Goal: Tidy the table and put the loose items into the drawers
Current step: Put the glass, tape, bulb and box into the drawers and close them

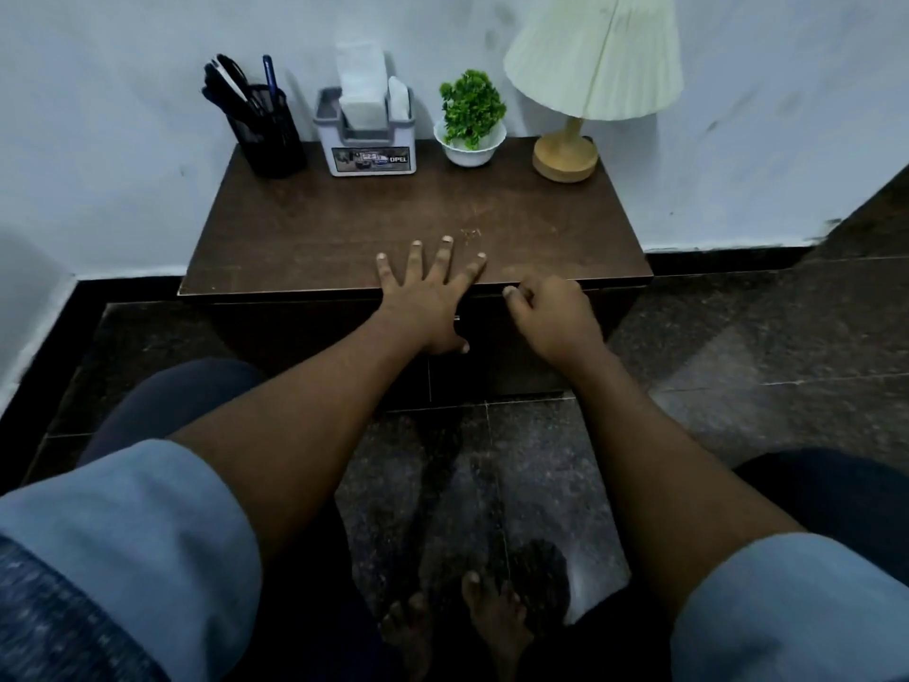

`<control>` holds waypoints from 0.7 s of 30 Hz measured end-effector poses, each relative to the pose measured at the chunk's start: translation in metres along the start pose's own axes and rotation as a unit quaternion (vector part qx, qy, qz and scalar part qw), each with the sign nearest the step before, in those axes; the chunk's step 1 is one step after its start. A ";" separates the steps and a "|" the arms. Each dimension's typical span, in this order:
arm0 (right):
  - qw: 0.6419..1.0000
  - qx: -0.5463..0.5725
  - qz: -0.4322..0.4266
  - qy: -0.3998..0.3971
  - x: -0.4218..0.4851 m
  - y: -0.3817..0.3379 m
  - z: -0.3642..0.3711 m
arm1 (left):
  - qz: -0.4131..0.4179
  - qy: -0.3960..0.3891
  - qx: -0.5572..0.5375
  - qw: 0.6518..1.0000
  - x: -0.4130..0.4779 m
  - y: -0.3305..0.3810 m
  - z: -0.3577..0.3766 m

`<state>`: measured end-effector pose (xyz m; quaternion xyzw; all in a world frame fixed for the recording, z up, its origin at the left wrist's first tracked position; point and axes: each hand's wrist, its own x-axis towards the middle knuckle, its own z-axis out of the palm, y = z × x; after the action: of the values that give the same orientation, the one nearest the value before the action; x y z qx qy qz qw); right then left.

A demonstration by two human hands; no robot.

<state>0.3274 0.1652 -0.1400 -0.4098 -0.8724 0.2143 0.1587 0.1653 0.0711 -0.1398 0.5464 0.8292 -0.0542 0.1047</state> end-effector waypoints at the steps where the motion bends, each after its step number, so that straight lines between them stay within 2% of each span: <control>1: 1.000 -0.006 -0.023 -0.002 0.001 -0.009 0.003 | -0.012 0.001 -0.002 1.000 0.000 -0.007 0.001; 6: 0.987 -0.084 -0.131 0.046 0.007 -0.039 0.020 | -0.062 0.011 -0.021 0.998 -0.005 -0.038 0.004; 10: 0.988 -0.107 -0.112 0.023 0.013 -0.048 0.029 | -0.071 0.047 -0.030 0.996 -0.009 -0.054 0.006; 15: 0.984 -0.126 -0.112 -0.053 0.018 -0.056 0.051 | -0.059 0.096 -0.028 0.993 -0.007 -0.070 0.013; 21: 0.976 -0.188 -0.113 -0.013 0.020 -0.056 0.068 | -0.052 0.111 -0.025 0.992 -0.002 -0.074 0.020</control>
<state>0.2480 0.1323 -0.1675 -0.3285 -0.9396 0.0325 0.0908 0.1006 0.0356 -0.1609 0.5020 0.8643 0.0219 0.0225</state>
